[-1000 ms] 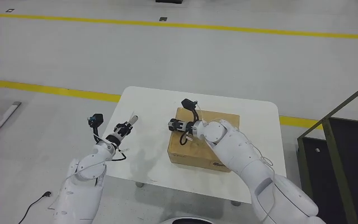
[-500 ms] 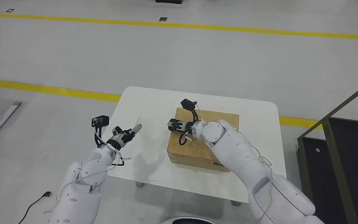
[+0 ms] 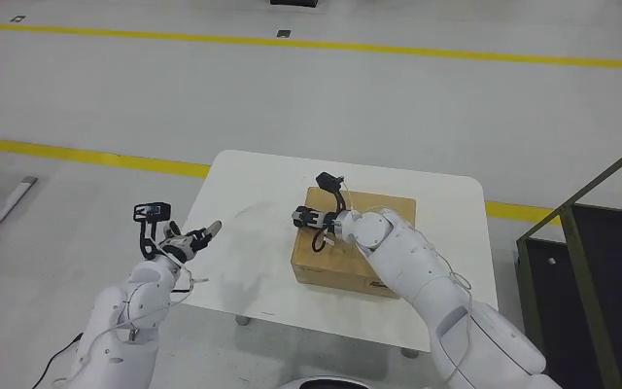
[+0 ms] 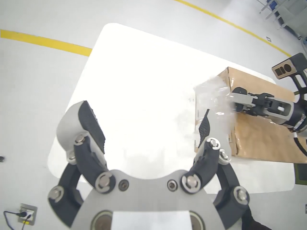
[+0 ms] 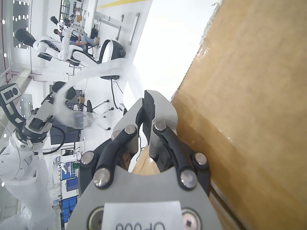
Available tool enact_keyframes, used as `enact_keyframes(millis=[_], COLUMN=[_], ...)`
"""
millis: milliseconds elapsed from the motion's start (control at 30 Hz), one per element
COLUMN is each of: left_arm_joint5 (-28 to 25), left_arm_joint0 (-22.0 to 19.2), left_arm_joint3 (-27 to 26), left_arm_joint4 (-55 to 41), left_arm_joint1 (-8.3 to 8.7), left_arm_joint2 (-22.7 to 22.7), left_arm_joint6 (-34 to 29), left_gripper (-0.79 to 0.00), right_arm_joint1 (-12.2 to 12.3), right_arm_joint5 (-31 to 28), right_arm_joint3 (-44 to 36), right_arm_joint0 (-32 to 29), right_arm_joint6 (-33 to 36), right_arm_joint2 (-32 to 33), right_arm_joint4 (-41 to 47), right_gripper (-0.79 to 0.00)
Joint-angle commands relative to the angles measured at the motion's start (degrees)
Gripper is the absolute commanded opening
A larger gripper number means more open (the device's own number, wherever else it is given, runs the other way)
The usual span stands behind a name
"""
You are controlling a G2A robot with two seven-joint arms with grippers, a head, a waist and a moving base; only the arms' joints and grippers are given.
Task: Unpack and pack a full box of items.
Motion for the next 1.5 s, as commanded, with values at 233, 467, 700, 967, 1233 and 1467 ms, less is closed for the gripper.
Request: enact_keyframes(millis=[233, 467, 700, 967, 1233, 1467], left_arm_joint5=[1.40, -3.19, -5.81, -7.08, -7.16, -7.16], left_arm_joint0=[0.97, 2.73, 2.15, 0.27, 0.23, 0.23], left_arm_joint3=[-1.48, -4.93, -4.04, -2.86, -2.74, -2.74], left_arm_joint4=[4.13, -5.68, -9.54, -16.52, -17.29, -17.29], left_arm_joint1=[0.00, -0.58, -1.08, -1.91, -1.97, -1.97], left_arm_joint2=[1.71, 4.60, 9.10, 13.29, 13.50, 13.50], left_arm_joint6=[2.86, 6.62, 8.66, 12.61, 12.78, 12.78], left_gripper=[0.000, 0.000, 0.000, 0.000, 0.000, 0.000], right_arm_joint1=[0.12, 1.58, 3.51, 7.64, 15.84, 20.85], right_arm_joint5=[-2.01, -5.05, -6.42, -11.68, -6.57, 4.75], right_arm_joint3=[-0.66, -2.47, -5.44, -15.89, -42.49, -75.51], right_arm_joint0=[0.44, 1.60, 0.63, -2.78, -17.28, -42.92], right_arm_joint6=[-0.14, -0.47, 1.41, 1.24, 1.59, 2.31], right_arm_joint2=[1.54, 3.44, 6.44, 12.69, 28.08, 45.37], right_arm_joint4=[0.22, -1.37, -0.58, -1.61, -15.88, -34.24], right_gripper=[-0.785, -0.785, -0.603, -0.372, -0.080, -0.785])
